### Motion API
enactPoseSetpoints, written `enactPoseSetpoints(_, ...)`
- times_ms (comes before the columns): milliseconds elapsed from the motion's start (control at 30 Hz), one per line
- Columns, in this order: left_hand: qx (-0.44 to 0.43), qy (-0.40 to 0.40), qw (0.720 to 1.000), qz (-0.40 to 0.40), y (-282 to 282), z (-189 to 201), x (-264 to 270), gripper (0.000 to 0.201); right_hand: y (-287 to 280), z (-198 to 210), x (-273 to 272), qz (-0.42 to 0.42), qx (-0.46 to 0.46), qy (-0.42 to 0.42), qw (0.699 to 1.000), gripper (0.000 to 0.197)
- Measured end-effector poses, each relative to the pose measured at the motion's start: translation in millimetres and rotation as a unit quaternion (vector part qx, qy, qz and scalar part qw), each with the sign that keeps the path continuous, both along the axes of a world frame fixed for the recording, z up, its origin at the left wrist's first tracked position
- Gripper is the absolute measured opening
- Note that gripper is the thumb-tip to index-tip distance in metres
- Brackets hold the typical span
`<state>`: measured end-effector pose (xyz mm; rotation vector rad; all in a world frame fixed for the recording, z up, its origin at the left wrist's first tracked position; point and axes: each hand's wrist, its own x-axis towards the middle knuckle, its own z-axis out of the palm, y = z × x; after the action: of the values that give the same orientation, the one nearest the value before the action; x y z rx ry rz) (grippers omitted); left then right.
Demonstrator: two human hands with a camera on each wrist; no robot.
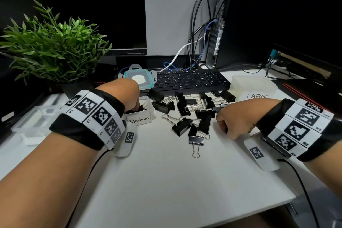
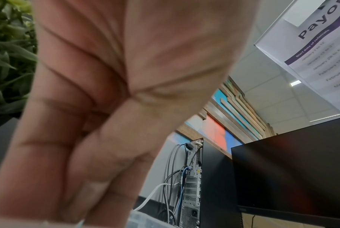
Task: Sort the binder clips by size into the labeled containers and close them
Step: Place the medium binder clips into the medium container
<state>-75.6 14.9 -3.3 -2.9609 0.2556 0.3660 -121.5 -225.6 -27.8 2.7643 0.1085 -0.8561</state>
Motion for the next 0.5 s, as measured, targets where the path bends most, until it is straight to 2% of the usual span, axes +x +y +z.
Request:
enactPoseSetpoints(167, -0.027, -0.009, 1.000, -0.007, 0.2, -0.4, 1.1, 0.028, -0.4, -0.4, -0.4, 0.003, 0.000, 0.000, 1.000, 0.029)
enactPoseSetpoints(267, -0.026, -0.007, 0.999, -0.042, 3.6, -5.4, 2.5, 0.027, -0.4, -0.8, 0.3, 0.001, 0.003, -0.004, 1.000, 0.027)
enactPoseSetpoints(333, -0.006, -0.003, 0.998, -0.067, 3.1, -8.9, 3.2, 0.030, -0.7, -1.1, 0.3, 0.002, 0.005, -0.006, 1.000, 0.026)
enactPoseSetpoints(500, -0.024, 0.028, 0.995, -0.089, -1.0, -11.9, 3.6, 0.036, -0.3, -0.2, 0.3, 0.000, 0.013, -0.004, 1.000, 0.027)
